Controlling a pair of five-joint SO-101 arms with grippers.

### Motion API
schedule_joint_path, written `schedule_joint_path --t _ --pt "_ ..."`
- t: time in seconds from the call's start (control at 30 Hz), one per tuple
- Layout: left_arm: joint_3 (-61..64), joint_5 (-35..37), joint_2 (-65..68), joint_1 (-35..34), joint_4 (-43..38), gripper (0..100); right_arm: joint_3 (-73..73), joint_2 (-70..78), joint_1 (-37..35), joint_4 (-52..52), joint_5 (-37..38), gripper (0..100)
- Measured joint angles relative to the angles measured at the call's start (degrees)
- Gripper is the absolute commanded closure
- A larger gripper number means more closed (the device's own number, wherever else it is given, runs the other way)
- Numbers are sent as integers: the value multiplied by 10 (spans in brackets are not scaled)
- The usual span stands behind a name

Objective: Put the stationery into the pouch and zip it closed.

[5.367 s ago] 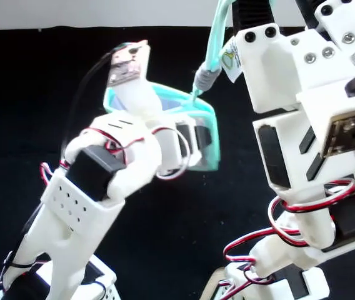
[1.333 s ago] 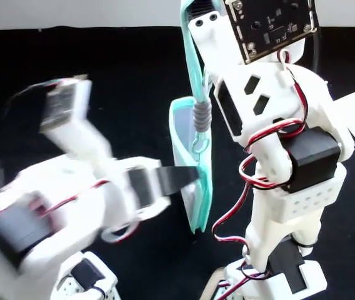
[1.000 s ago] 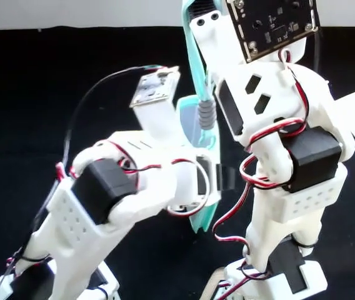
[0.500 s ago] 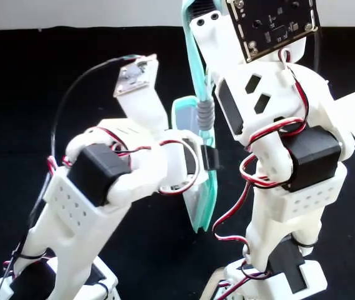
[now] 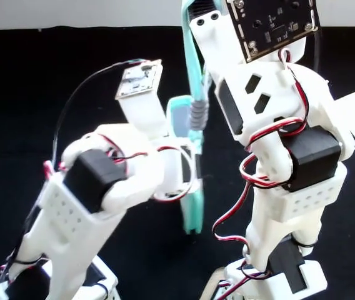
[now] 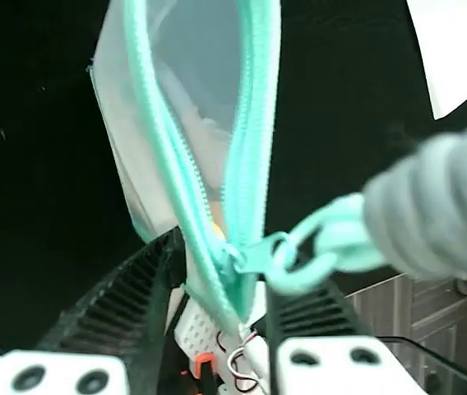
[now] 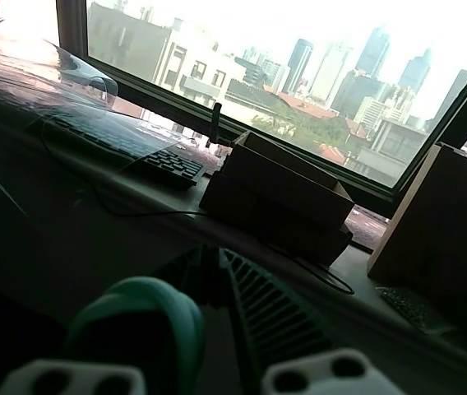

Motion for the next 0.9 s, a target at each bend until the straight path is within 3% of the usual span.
schedule_joint_path --t 0.17,0.3,0.57,0.9 --pt "11 -43 -41 -3 35 993 0 0 2 0 0 990" --pt "11 -118 -95 -14 55 993 0 0 38 1 0 990" --pt "11 -229 -149 -126 55 993 3 0 134 1 0 990" --pt "10 -249 -149 -200 54 993 134 -1 263 -3 -2 990"
